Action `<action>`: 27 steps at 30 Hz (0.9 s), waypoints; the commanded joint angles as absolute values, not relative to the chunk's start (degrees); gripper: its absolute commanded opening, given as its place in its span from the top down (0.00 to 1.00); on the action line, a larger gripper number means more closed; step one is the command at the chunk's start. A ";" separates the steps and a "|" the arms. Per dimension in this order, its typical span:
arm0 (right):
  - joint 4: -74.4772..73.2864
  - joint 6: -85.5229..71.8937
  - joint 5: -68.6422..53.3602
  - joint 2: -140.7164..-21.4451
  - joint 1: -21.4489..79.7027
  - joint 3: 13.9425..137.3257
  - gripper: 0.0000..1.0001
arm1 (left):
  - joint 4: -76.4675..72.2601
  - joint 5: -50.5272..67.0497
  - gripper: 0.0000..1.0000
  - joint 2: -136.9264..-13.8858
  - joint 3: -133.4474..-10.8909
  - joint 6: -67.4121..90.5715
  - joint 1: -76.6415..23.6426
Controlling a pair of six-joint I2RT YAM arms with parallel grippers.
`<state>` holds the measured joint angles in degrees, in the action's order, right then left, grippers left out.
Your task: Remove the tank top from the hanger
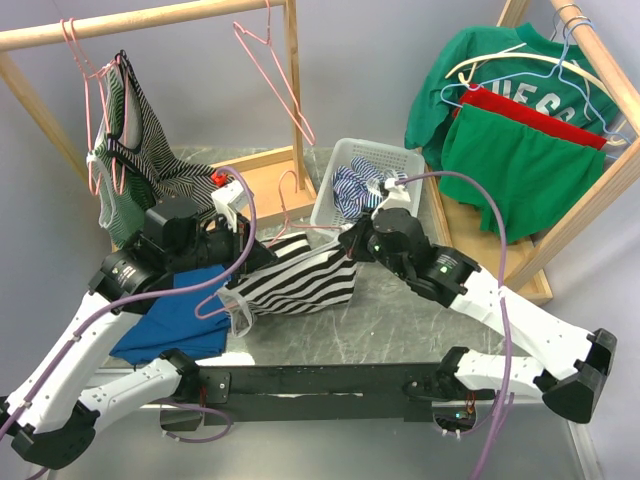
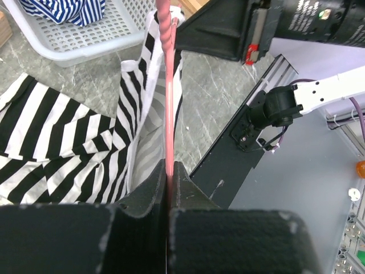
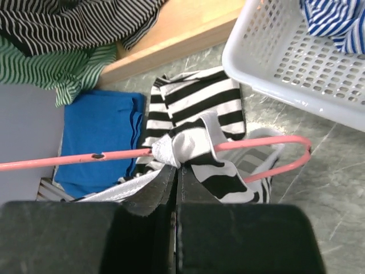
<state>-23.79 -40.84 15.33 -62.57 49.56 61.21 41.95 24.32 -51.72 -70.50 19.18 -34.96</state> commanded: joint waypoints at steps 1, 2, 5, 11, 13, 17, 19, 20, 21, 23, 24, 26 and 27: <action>-24.43 -40.08 20.65 -58.63 47.29 63.02 1.00 | 41.74 25.57 0.99 -50.19 -70.84 18.55 -34.89; -24.61 -39.99 21.00 -57.49 46.50 62.84 1.00 | 41.84 26.01 0.99 -50.19 -70.84 18.28 -34.89; -26.10 -39.38 20.13 -56.08 41.58 62.32 1.00 | 42.19 26.10 0.99 -50.10 -71.02 18.11 -34.89; -29.09 -37.71 18.73 -57.56 35.86 62.05 1.00 | 42.01 26.28 0.99 -49.48 -71.01 18.19 -34.89; -29.36 -37.36 17.50 -58.53 35.77 61.96 1.00 | 41.84 26.10 0.99 -49.40 -71.02 18.37 -34.89; -31.64 -38.32 18.28 -62.05 35.68 61.09 1.00 | 41.66 25.14 0.99 -48.78 -71.72 18.46 -34.89; -31.20 -38.84 18.11 -62.58 35.60 59.60 1.00 | 41.57 25.83 0.99 -48.43 -71.89 18.19 -34.89; -31.11 -39.02 18.11 -63.10 35.60 59.24 1.00 | 41.49 25.93 0.99 -48.17 -72.07 18.19 -34.89; -30.94 -39.11 17.58 -63.28 35.33 58.63 1.00 | 41.57 25.84 0.99 -48.08 -72.07 18.11 -34.89; -31.11 -39.72 17.06 -63.63 35.33 57.84 1.00 | 41.75 24.88 0.99 -47.82 -72.07 18.28 -34.89; -30.77 -40.07 15.48 -63.63 35.25 57.48 1.00 | 41.66 24.70 0.99 -47.55 -71.81 18.28 -34.89; -29.98 -39.99 13.02 -63.02 35.68 56.00 1.00 | 40.70 24.00 0.99 -47.37 -71.11 18.81 -34.89; -28.49 -40.95 12.31 -62.50 36.55 55.03 1.00 | 40.43 23.91 0.99 -47.37 -70.93 18.90 -34.89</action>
<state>-29.02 -40.51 11.38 -63.24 36.95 57.76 42.48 23.83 -50.04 -70.50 18.76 -34.96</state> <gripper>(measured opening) 0.010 0.048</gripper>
